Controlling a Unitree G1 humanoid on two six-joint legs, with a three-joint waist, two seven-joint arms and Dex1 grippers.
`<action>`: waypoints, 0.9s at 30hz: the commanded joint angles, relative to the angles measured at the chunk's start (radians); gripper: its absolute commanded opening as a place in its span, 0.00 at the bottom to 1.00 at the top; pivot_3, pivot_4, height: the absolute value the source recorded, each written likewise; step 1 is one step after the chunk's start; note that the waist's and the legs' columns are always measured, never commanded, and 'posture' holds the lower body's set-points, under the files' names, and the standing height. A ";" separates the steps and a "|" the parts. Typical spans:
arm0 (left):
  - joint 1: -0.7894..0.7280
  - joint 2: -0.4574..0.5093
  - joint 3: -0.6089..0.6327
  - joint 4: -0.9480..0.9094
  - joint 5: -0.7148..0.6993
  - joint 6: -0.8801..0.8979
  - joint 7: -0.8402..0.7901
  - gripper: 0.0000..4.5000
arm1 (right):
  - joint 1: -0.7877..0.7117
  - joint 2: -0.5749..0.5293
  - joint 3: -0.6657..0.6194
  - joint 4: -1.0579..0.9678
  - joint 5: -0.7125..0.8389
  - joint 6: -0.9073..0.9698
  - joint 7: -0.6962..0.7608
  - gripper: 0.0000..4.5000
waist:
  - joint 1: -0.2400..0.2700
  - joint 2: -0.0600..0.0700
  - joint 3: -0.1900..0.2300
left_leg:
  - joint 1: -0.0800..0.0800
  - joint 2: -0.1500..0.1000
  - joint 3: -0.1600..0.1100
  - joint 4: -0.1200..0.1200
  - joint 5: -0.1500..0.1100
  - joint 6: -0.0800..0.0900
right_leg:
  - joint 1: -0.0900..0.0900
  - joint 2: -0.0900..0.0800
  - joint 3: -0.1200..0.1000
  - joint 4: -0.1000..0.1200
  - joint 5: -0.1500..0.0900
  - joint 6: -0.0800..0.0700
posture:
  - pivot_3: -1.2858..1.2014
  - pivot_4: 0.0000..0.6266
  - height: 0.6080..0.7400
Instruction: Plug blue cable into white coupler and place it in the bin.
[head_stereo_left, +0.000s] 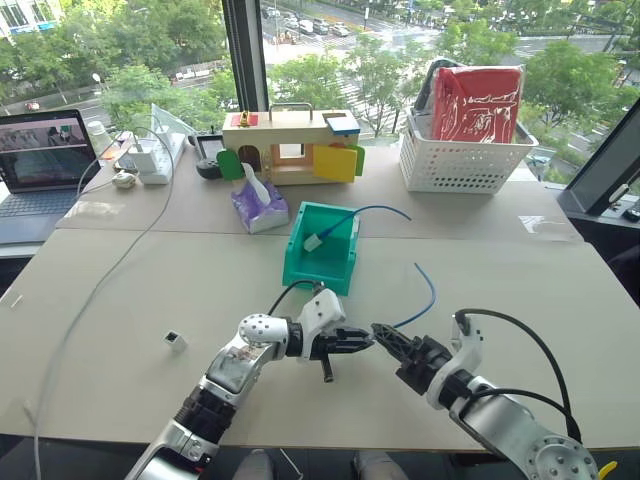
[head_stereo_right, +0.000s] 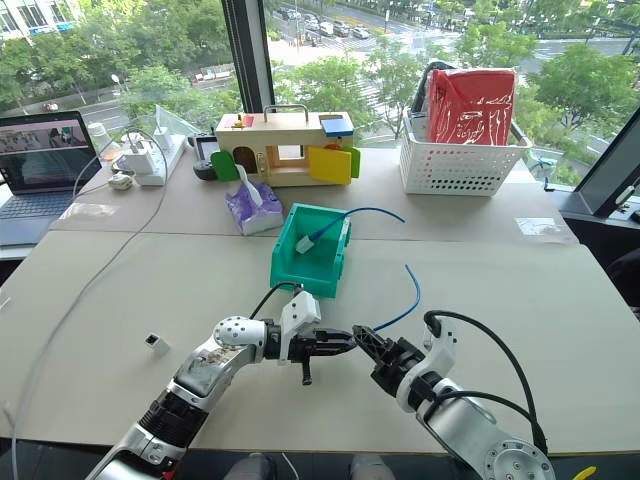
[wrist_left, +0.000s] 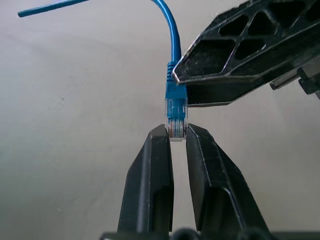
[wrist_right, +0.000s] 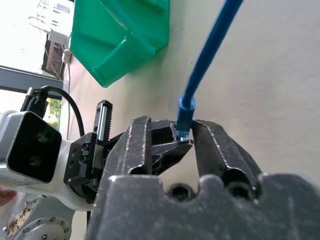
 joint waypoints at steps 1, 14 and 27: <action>-0.011 -0.005 -0.005 0.007 0.000 -0.032 -0.013 0.01 | -0.011 0.004 0.002 -0.021 0.002 -0.013 0.014 0.61 | 0.000 0.000 0.000 | 0.000 0.000 0.000 0.000 0.000 0.000 | 0.000 0.000 0.000 0.000 0.000 0.000 | 0.52 0.24 0.95; -0.007 -0.001 0.000 0.036 0.003 -0.063 -0.022 0.01 | -0.020 0.015 0.007 -0.004 0.006 -0.018 0.014 0.25 | 0.000 0.000 0.000 | 0.000 0.000 0.000 0.000 0.000 0.000 | 0.000 0.000 0.000 0.000 0.000 0.000 | 0.52 0.24 0.95; -0.048 0.016 0.049 0.117 -0.004 -0.187 -0.065 0.01 | -0.021 -0.031 -0.011 -0.013 -0.038 -0.005 0.040 0.01 | 0.001 0.000 0.000 | 0.000 0.000 0.000 0.000 0.000 0.000 | 0.000 0.000 0.000 0.000 0.000 0.000 | 0.52 0.24 0.95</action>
